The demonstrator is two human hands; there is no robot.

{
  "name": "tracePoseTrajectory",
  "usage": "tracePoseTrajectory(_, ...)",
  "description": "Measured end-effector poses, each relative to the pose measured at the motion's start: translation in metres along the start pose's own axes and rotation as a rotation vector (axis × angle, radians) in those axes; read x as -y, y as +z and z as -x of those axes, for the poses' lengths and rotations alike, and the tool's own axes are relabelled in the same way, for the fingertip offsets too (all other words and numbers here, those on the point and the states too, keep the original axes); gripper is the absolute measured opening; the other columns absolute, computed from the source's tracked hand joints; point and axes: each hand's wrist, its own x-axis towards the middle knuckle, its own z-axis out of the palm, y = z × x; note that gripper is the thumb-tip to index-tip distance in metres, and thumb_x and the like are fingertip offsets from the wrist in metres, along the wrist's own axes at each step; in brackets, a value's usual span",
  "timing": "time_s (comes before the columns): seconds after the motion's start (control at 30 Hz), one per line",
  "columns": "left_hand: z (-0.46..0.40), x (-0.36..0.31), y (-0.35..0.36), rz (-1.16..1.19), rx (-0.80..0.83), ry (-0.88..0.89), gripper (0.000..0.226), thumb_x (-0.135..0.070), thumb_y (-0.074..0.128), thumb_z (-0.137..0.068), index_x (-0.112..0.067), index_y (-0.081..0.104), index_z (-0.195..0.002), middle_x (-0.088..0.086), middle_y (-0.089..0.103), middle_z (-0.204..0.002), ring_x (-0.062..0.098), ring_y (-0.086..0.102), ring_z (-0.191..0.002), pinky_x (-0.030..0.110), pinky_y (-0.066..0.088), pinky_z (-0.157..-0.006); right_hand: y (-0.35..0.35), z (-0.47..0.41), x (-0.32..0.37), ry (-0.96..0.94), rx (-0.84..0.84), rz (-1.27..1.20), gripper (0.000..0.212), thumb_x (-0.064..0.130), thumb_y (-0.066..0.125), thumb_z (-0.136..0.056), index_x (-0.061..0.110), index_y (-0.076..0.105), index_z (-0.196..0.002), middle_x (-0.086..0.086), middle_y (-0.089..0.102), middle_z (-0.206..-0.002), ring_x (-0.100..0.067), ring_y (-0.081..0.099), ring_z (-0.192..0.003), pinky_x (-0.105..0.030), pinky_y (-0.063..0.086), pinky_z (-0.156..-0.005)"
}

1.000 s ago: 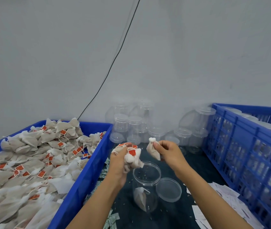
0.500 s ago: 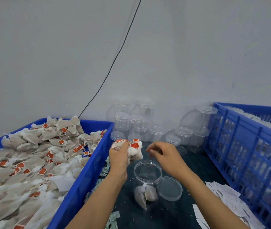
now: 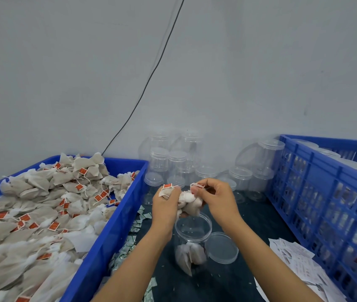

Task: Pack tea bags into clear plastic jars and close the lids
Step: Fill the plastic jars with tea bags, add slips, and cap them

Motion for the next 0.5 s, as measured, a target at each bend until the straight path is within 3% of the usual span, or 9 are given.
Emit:
tracePoseTrajectory(0.1,0.004,-0.003,0.002,0.086,0.048,-0.099,0.014,-0.019,0.059,-0.094,-0.005,0.063,-0.096,0.015,0.069,-0.087,0.016,0.069,-0.066,0.026,0.052,-0.043,-0.001,-0.001,0.002,0.019,-0.023,-0.066,0.009,0.005,0.067,-0.087,-0.003,0.069,-0.085,-0.013,0.067,-0.073,-0.011,0.058,-0.060,-0.020,0.050,-0.053)
tracePoseTrajectory(0.23,0.010,-0.007,0.001,0.149,0.222,-0.143,0.048,-0.051,0.055,-0.085,-0.006,0.065,-0.100,0.012,0.073,-0.081,0.019,0.067,-0.066,0.026,0.055,-0.050,-0.001,-0.001,0.004,0.094,-0.073,-0.243,0.009,0.007,0.064,-0.089,-0.002,0.068,-0.089,-0.012,0.067,-0.077,-0.017,0.060,-0.064,-0.026,0.055,-0.062)
tracePoseTrajectory(0.33,0.013,-0.010,-0.002,0.175,0.254,-0.090,0.048,-0.040,0.063,-0.078,-0.004,0.064,-0.109,0.018,0.071,-0.093,0.021,0.067,-0.073,0.026,0.056,-0.052,-0.003,-0.003,0.005,0.127,-0.117,-0.338,0.011,0.008,0.063,-0.090,0.000,0.068,-0.097,-0.011,0.070,-0.085,-0.018,0.066,-0.075,-0.026,0.058,-0.067)
tracePoseTrajectory(0.5,0.012,-0.014,-0.004,0.149,0.170,-0.013,0.033,-0.018,0.064,-0.090,0.001,0.060,-0.117,0.021,0.068,-0.106,0.022,0.069,-0.081,0.026,0.056,-0.054,-0.003,-0.002,0.004,0.089,-0.135,-0.338,0.007,0.007,0.063,-0.090,0.006,0.068,-0.094,-0.008,0.073,-0.088,-0.017,0.070,-0.078,-0.025,0.058,-0.068)
